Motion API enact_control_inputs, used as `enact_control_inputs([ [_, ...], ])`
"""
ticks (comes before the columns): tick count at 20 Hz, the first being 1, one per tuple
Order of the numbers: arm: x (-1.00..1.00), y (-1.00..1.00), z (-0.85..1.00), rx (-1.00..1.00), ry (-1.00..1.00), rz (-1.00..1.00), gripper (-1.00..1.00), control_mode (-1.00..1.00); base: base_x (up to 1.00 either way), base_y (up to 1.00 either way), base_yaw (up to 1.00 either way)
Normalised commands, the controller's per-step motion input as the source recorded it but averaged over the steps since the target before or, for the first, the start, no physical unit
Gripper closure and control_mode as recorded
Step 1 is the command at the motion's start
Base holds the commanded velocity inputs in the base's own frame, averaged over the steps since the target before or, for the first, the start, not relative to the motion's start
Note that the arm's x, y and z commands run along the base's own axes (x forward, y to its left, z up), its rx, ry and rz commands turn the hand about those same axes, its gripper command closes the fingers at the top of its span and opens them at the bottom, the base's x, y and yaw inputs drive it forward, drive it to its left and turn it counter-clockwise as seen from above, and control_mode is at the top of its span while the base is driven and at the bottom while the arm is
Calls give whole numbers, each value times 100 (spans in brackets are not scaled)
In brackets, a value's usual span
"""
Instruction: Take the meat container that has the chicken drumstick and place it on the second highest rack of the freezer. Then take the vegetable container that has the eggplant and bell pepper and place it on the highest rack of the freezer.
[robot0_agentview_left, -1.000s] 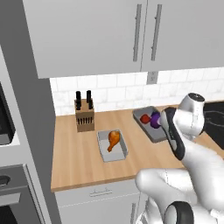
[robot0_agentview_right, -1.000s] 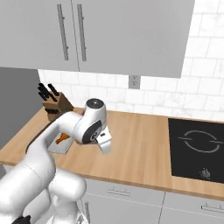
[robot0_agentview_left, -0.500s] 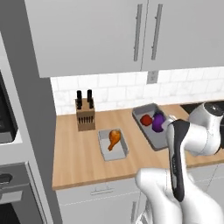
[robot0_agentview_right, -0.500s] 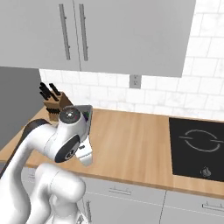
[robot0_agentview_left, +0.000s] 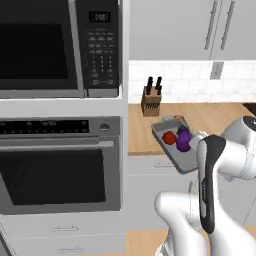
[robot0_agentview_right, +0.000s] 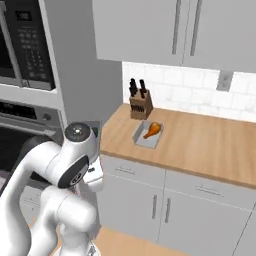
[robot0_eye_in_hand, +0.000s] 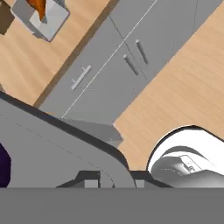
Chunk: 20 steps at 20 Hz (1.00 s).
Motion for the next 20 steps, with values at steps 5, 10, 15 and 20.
enact_control_inputs([
  [5,0,0,0,0,0,0,100,100,-22,100,66],
  [10,0,0,0,0,0,0,100,100,1,100,46],
  [15,0,0,0,0,0,0,100,100,32,100,35],
  [20,0,0,0,0,0,0,100,100,93,100,14],
])
